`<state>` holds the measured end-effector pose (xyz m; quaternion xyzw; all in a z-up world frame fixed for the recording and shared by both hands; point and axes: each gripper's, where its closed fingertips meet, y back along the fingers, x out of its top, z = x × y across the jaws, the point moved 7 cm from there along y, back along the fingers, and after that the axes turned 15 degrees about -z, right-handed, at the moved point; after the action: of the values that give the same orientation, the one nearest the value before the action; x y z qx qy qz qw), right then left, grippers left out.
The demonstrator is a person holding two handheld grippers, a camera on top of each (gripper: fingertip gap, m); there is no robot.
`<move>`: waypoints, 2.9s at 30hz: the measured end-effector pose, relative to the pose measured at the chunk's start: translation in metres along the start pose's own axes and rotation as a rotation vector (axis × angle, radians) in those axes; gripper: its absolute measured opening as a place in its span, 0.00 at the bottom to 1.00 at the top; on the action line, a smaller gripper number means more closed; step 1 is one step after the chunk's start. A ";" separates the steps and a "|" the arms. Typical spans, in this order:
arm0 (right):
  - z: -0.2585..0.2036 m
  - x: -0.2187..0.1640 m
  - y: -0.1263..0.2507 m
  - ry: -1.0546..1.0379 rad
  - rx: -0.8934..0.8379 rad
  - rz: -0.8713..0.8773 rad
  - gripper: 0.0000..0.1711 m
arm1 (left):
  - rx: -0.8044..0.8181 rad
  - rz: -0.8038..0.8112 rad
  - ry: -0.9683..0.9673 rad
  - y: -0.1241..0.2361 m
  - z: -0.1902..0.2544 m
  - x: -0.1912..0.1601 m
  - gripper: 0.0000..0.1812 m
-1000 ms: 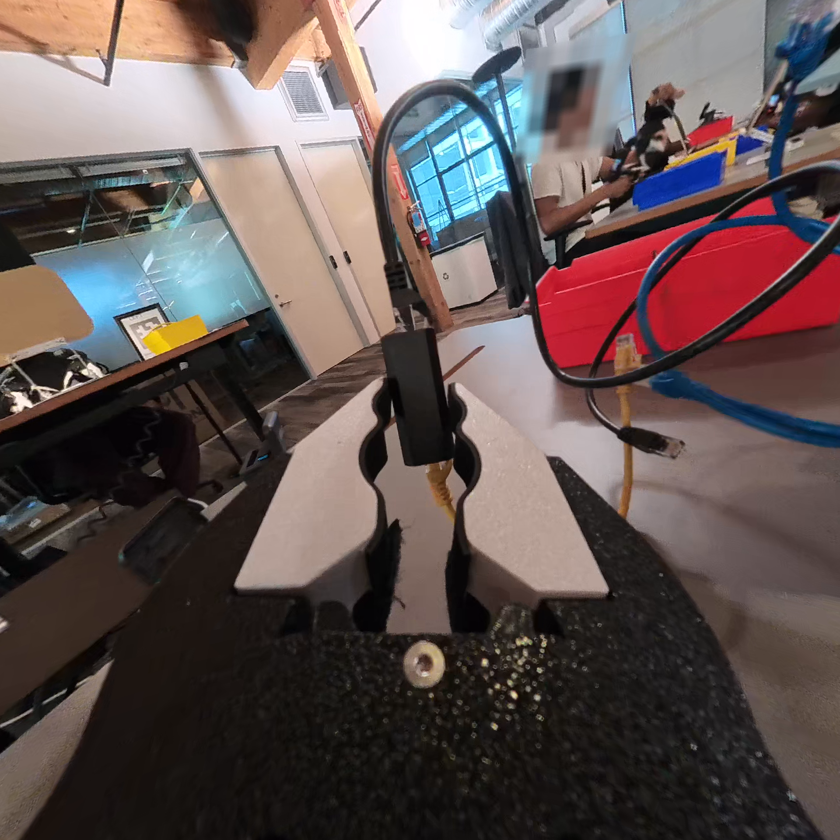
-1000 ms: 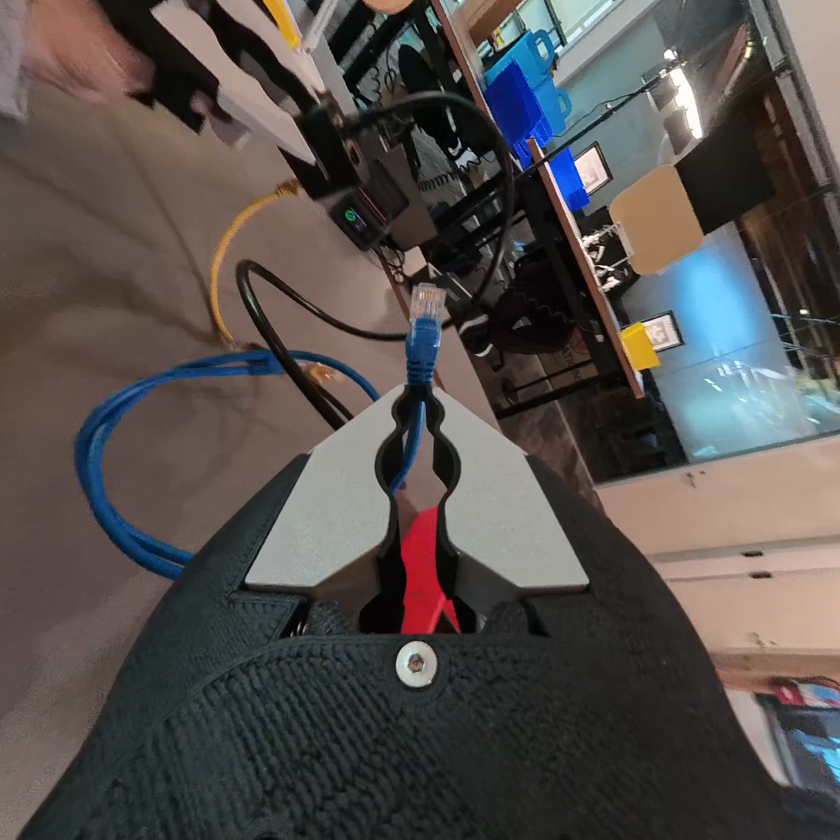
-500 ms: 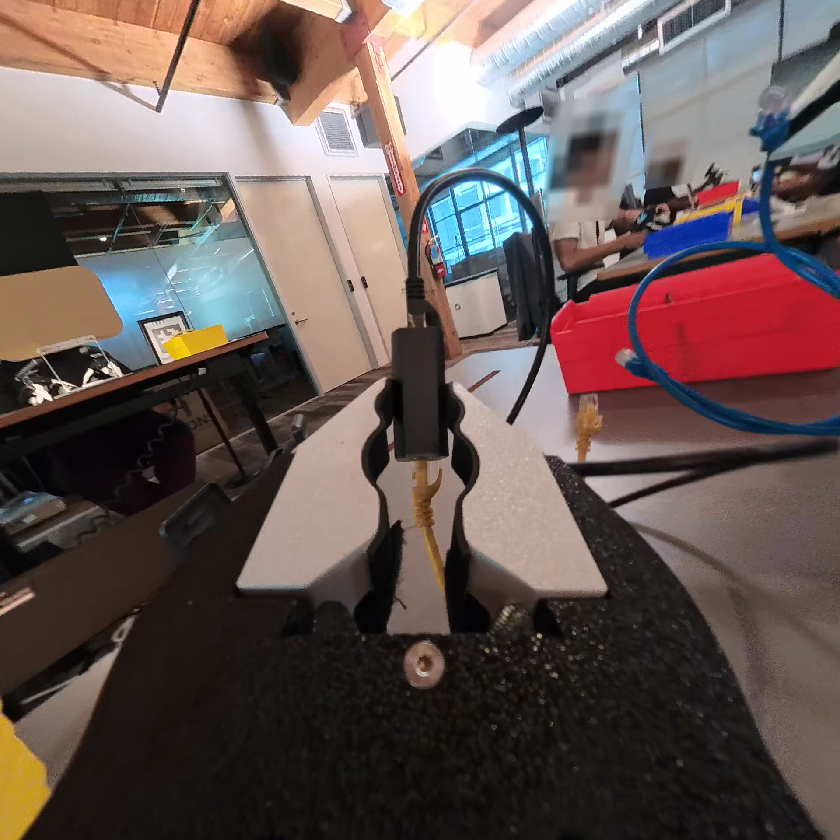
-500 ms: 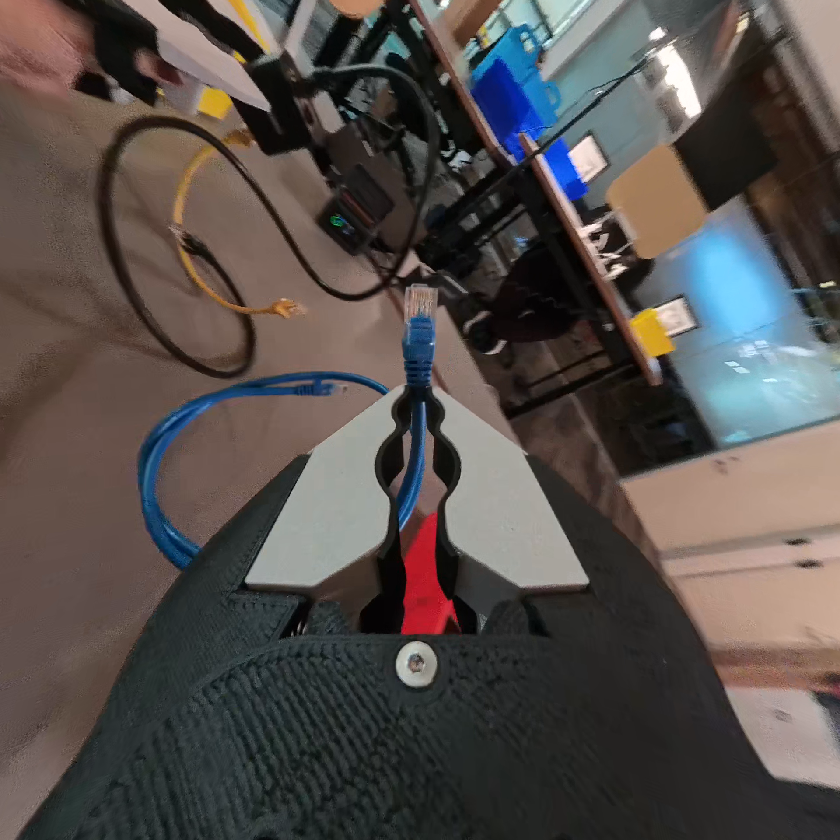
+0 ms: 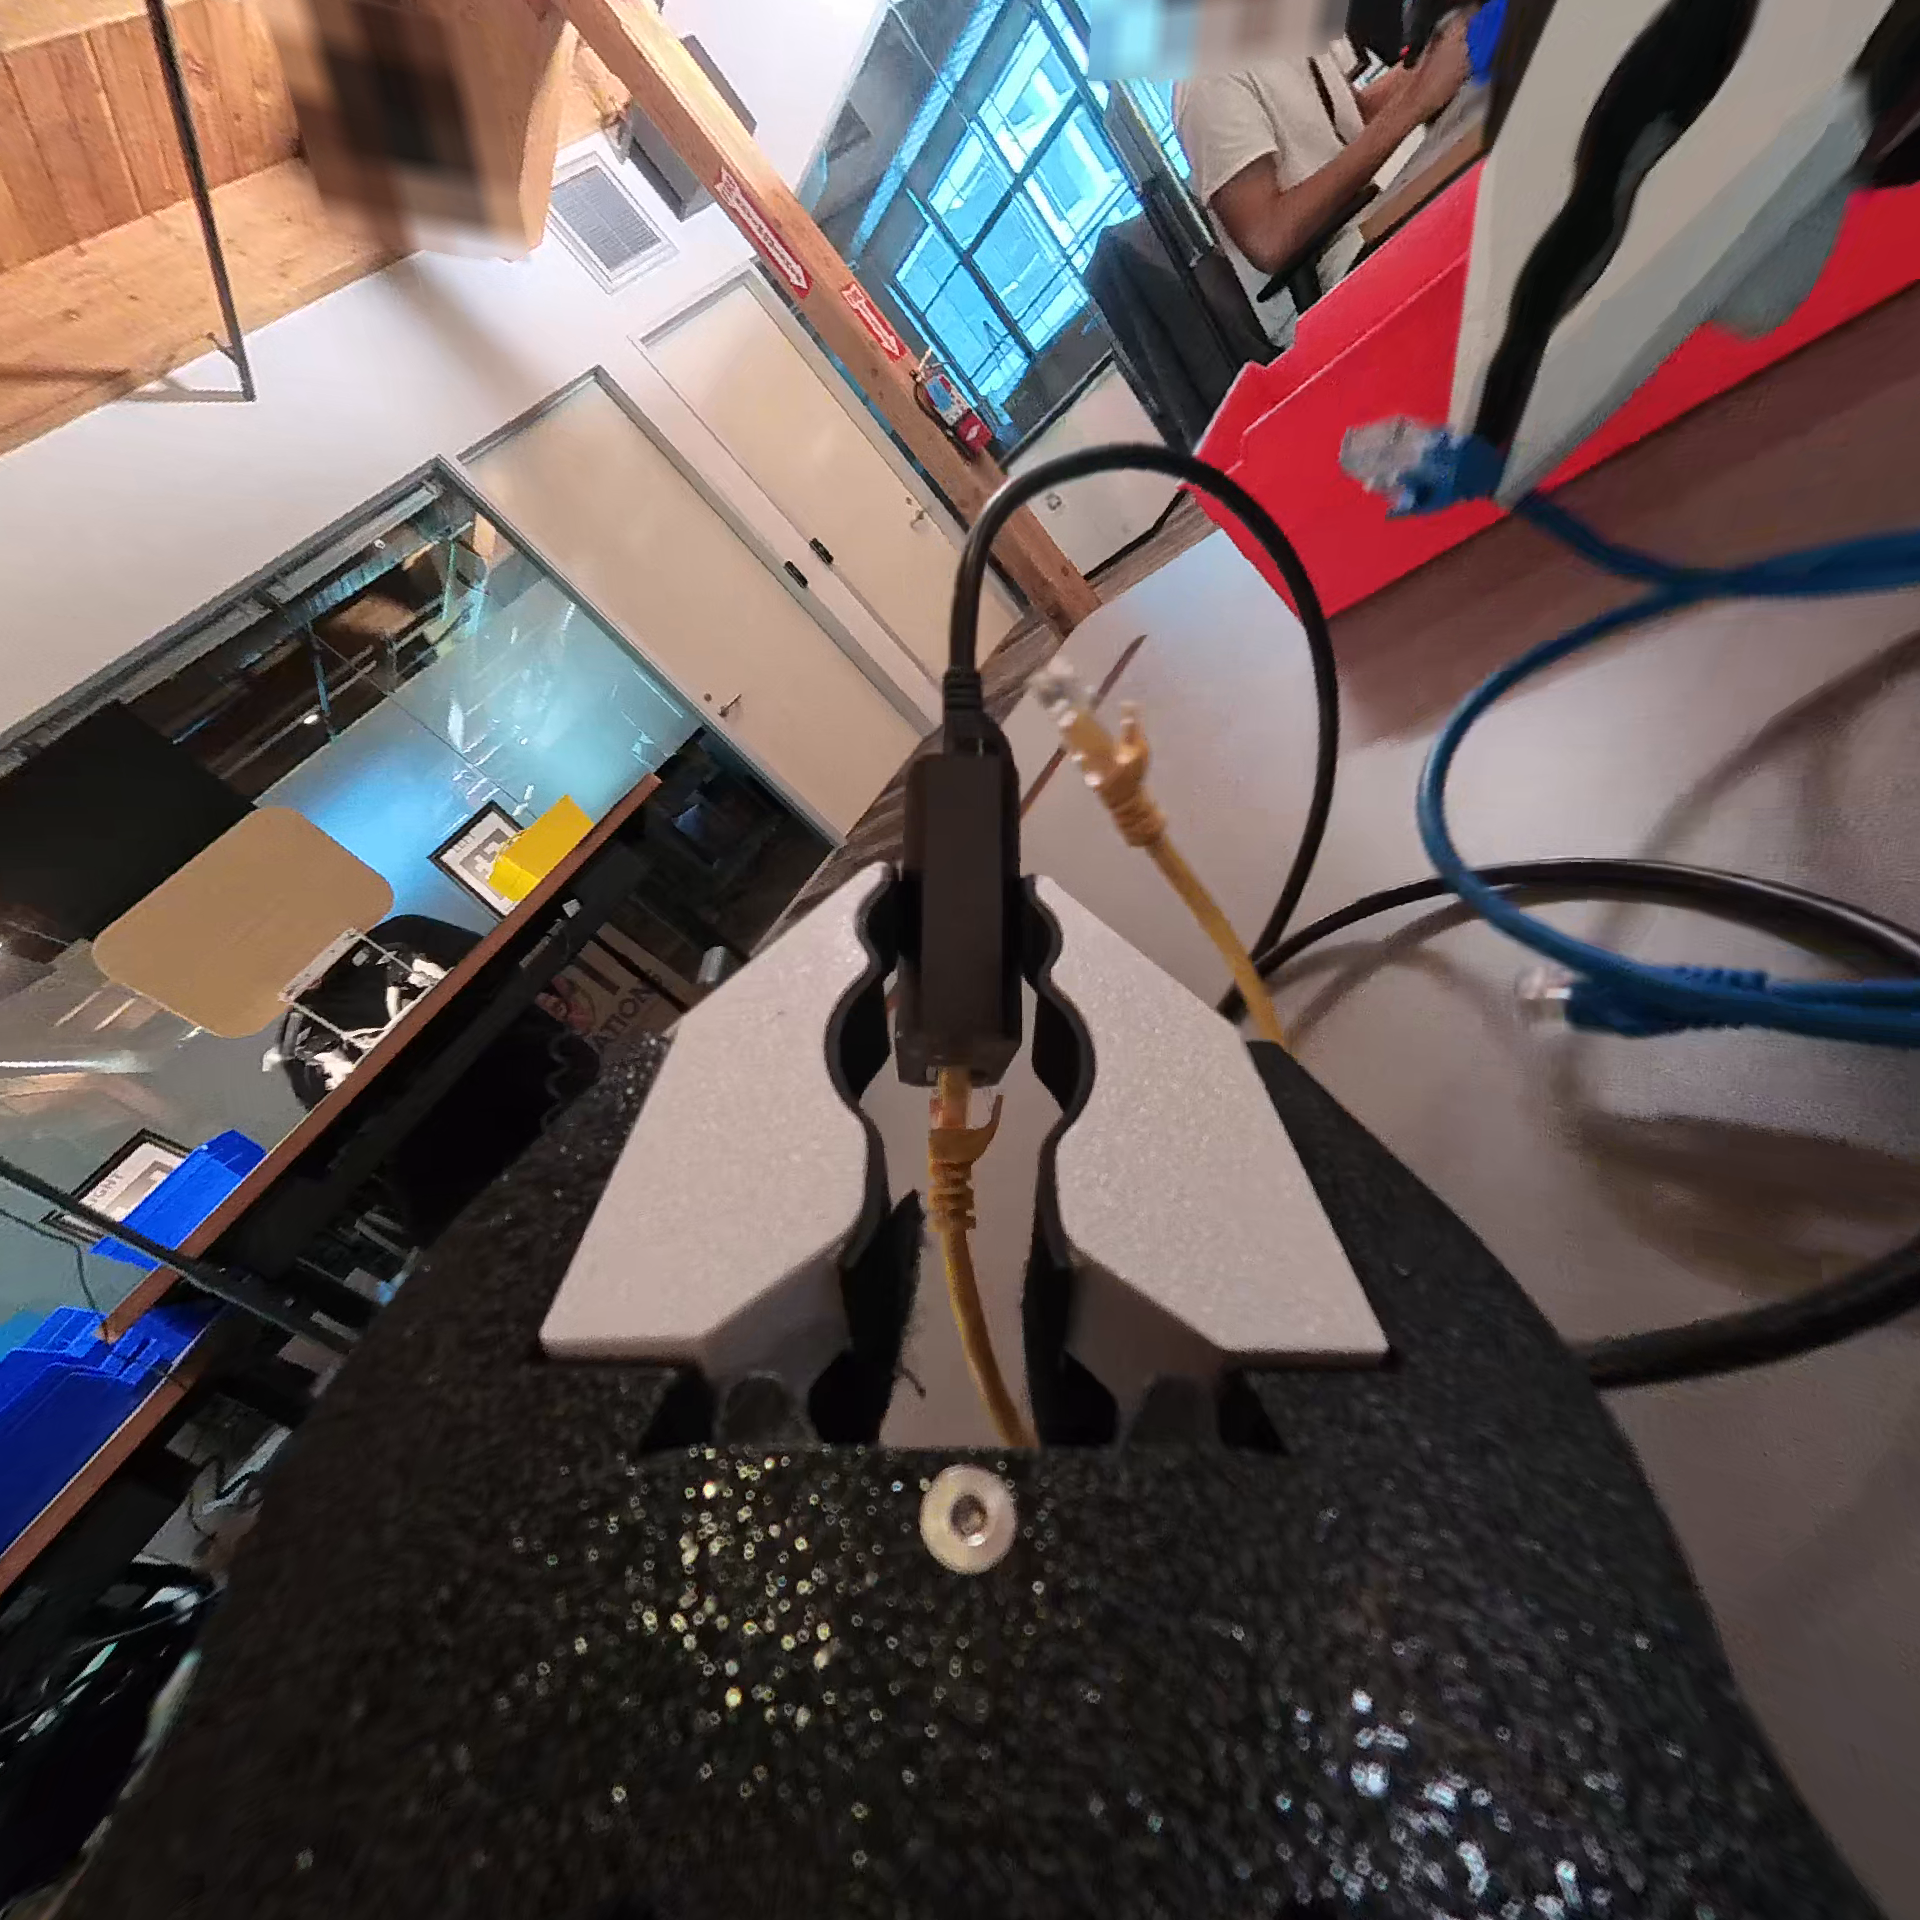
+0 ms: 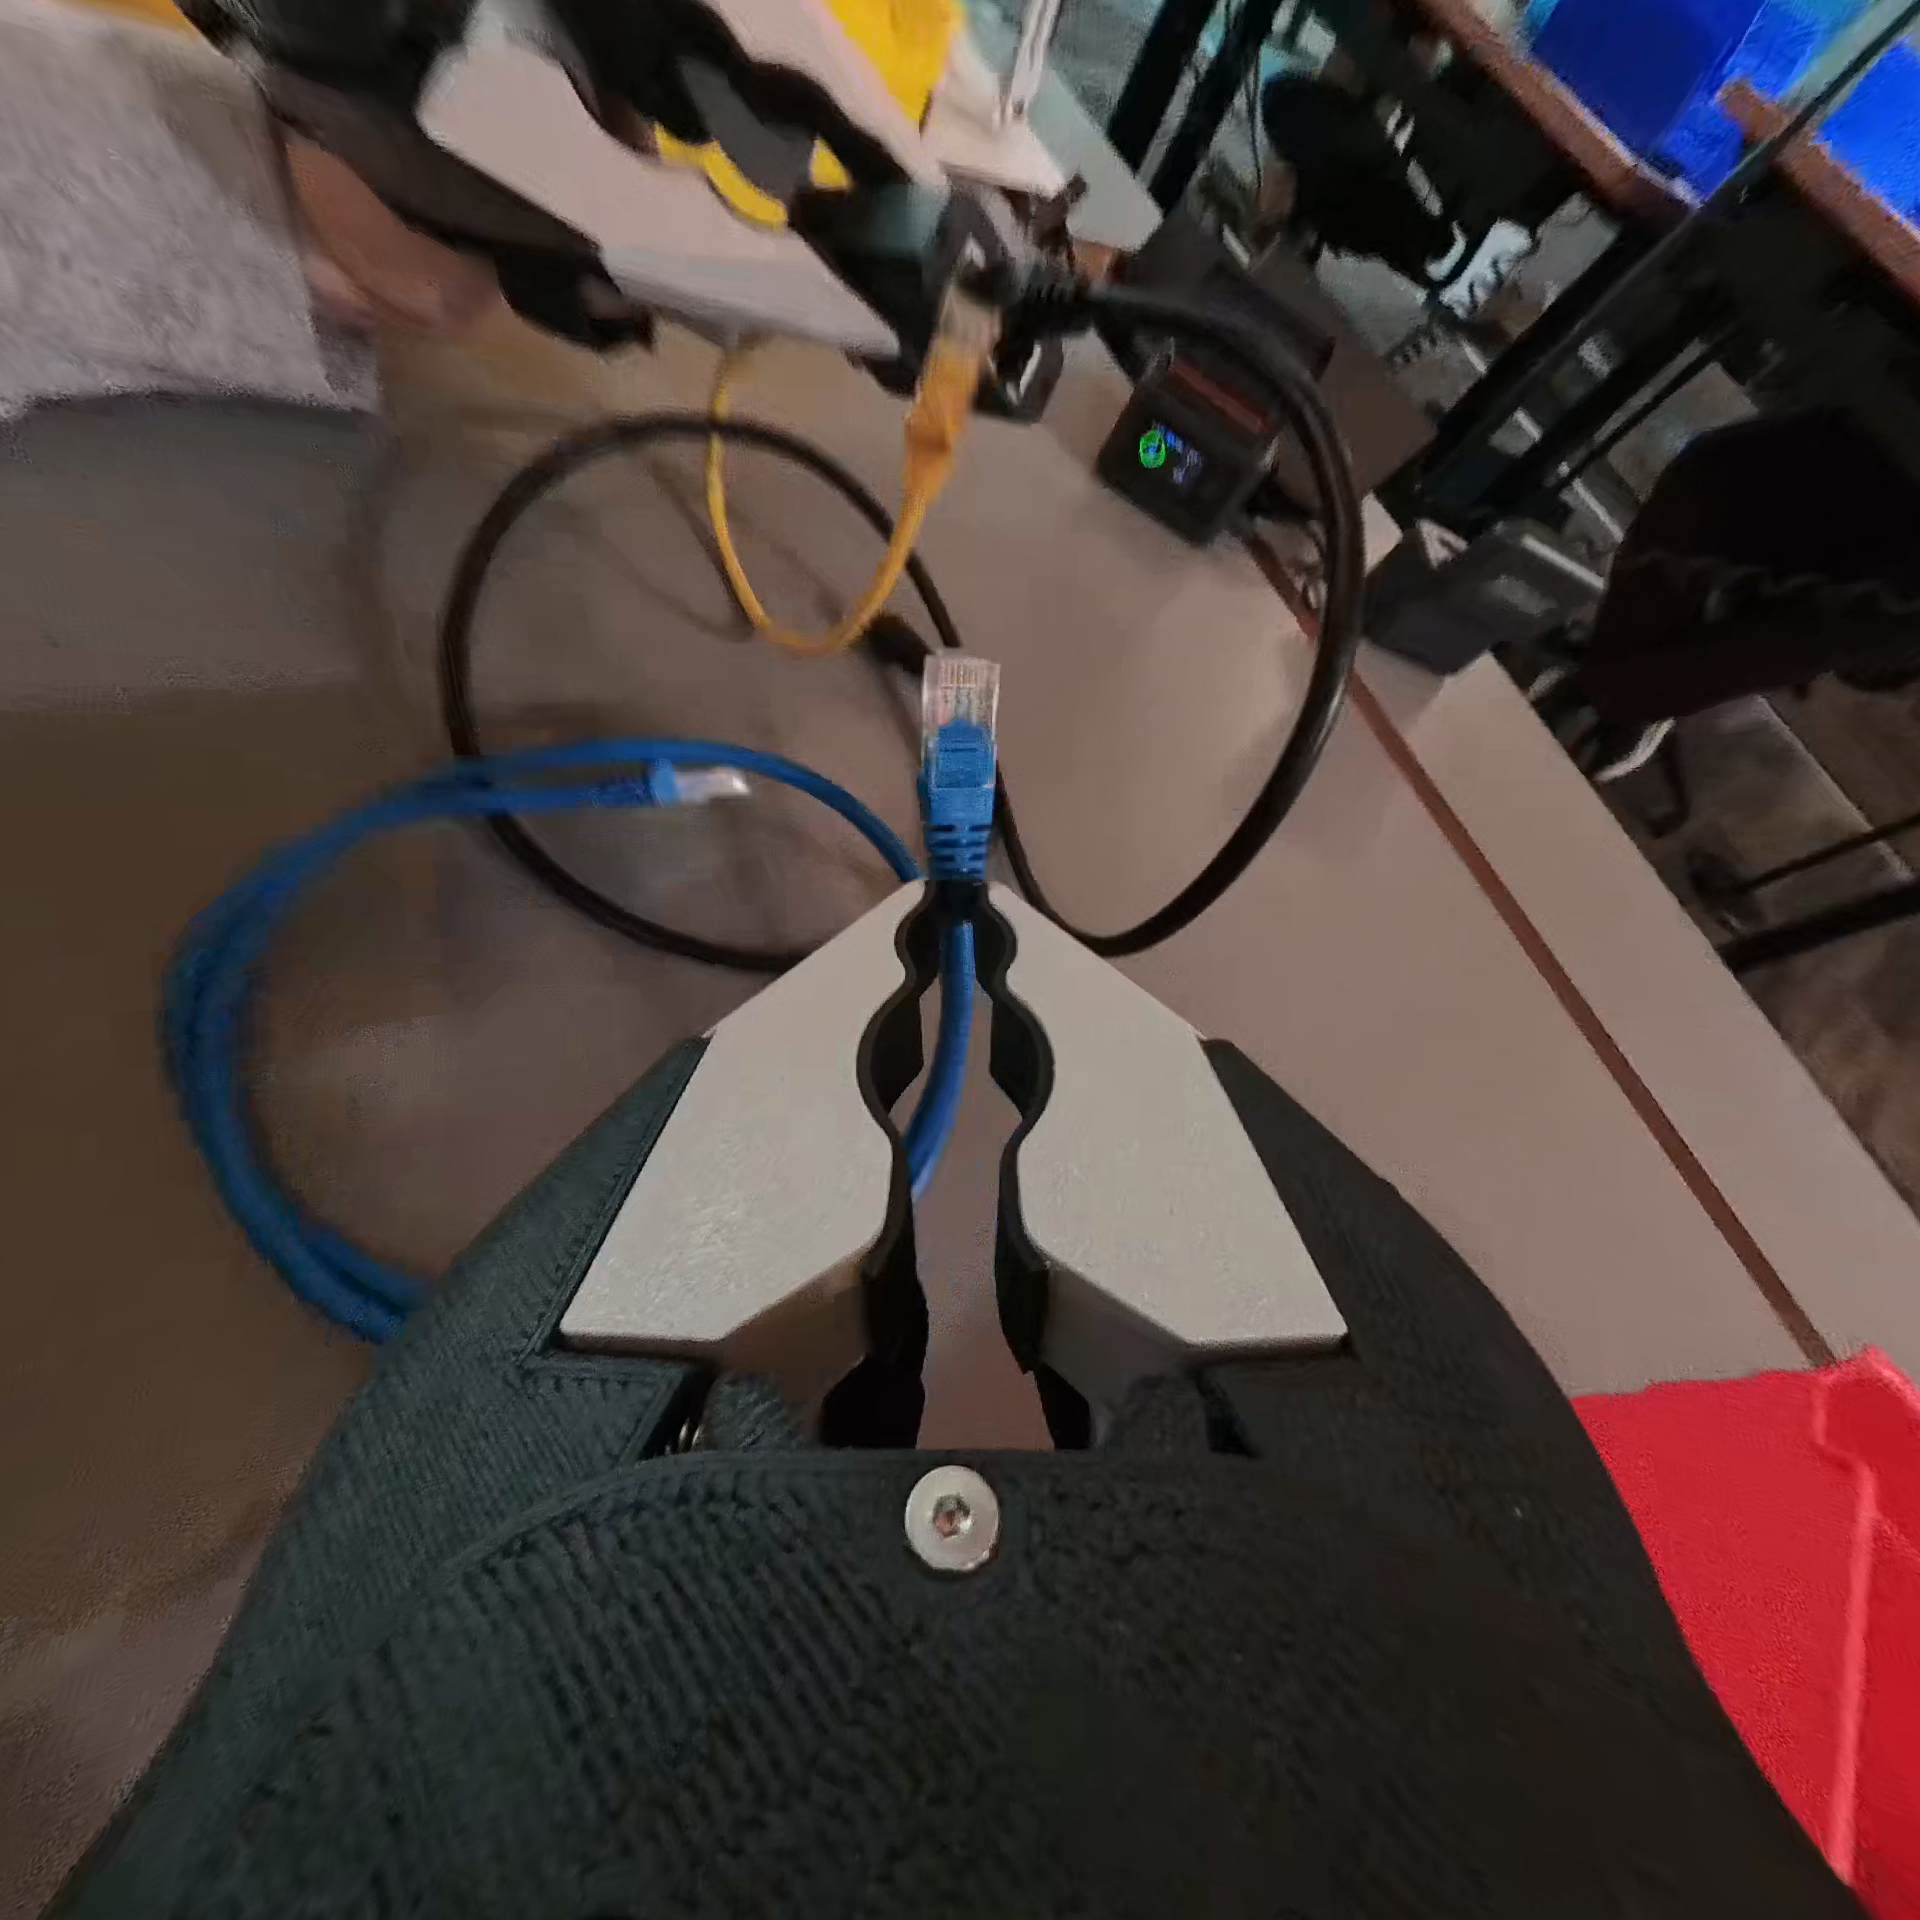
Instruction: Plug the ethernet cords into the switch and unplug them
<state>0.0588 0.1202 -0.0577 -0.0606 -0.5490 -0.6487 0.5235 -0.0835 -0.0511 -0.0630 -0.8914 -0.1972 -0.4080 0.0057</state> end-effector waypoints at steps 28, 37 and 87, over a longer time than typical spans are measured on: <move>-0.050 0.033 -0.042 0.591 -0.861 0.017 0.02 | -0.931 0.286 0.849 -0.001 -0.013 -0.016 0.11; -0.052 0.036 -0.040 0.596 -0.836 0.034 0.02 | -0.935 0.279 0.851 -0.004 -0.008 -0.017 0.11; -0.045 -0.004 -0.058 0.463 -0.170 -0.026 0.19 | -0.734 0.012 0.451 -0.013 0.012 -0.030 0.12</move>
<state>0.0398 0.0794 -0.1156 0.0529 -0.3588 -0.6959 0.6198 -0.0977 -0.0474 -0.0950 -0.7240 -0.0279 -0.6357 -0.2664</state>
